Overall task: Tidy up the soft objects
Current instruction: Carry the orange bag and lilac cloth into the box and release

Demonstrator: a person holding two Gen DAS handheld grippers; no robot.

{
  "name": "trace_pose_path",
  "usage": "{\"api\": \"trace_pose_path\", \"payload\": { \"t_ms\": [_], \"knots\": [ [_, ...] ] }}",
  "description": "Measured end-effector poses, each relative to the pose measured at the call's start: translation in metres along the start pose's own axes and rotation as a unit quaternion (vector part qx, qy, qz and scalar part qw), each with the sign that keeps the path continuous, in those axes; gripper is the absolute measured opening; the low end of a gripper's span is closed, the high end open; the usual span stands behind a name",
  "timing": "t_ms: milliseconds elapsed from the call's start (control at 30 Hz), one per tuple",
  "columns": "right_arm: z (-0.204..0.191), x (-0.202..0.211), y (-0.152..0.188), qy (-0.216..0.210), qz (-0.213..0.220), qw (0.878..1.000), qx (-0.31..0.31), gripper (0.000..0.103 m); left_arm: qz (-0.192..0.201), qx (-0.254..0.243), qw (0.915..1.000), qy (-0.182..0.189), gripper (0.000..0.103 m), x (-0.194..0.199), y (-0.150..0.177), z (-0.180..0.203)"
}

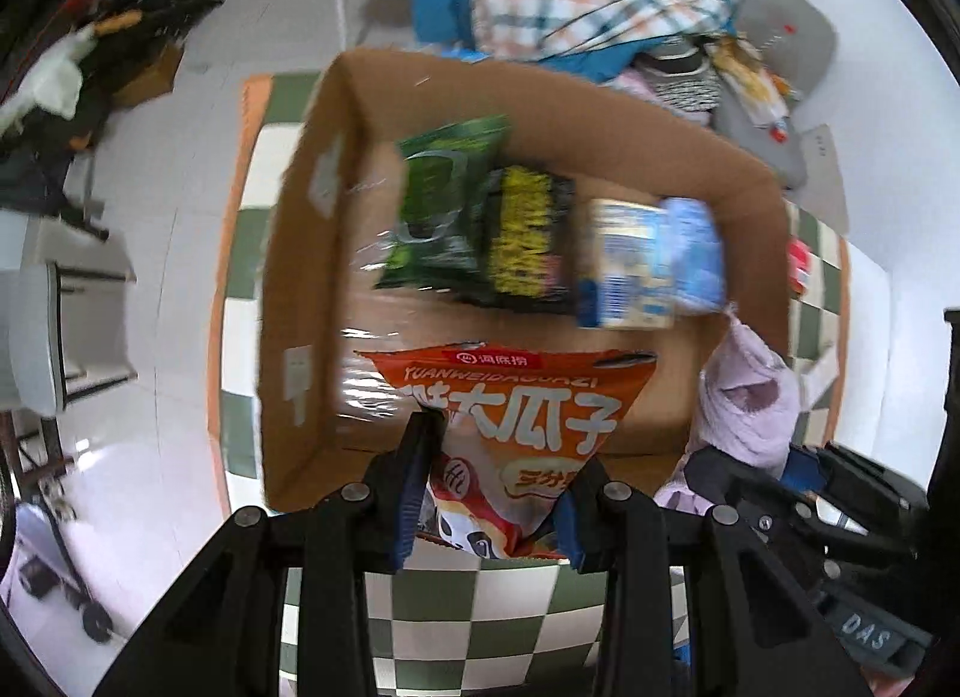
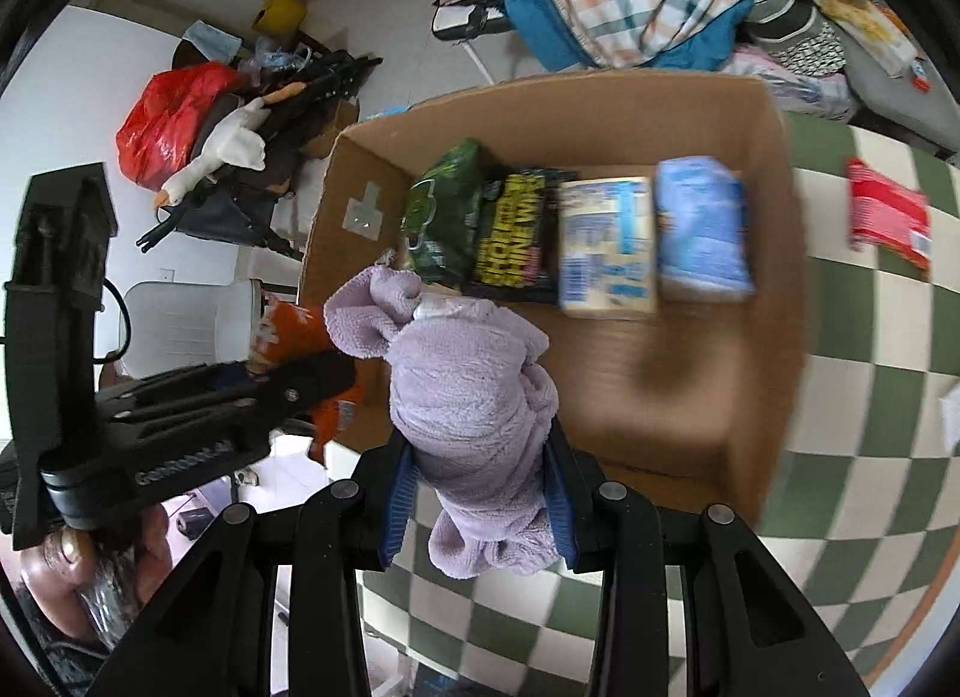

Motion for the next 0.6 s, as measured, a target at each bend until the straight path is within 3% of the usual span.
{"api": "trace_pose_path", "payload": {
  "t_ms": [300,600],
  "knots": [
    [-0.021,-0.074,-0.014,0.016,-0.017,0.999,-0.022,0.04,-0.05,0.03,0.9983,0.008,0.033,-0.033,-0.011,-0.033],
    [-0.026,-0.106,-0.016,0.001,-0.036,0.999,-0.034,0.048,-0.068,0.027,0.9973,-0.001,0.035,-0.042,-0.015,-0.042]
  ]
}}
Point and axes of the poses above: each gripper's, at about its wrist camera, not at the fingertips, and x roughly against the way its jaws point, z to its right, y to its underside, the point moved 9 cm from there along -x, roughly the way its jaws point, and after that the axes turned 3 degrees about z, right-handed, at the moved point
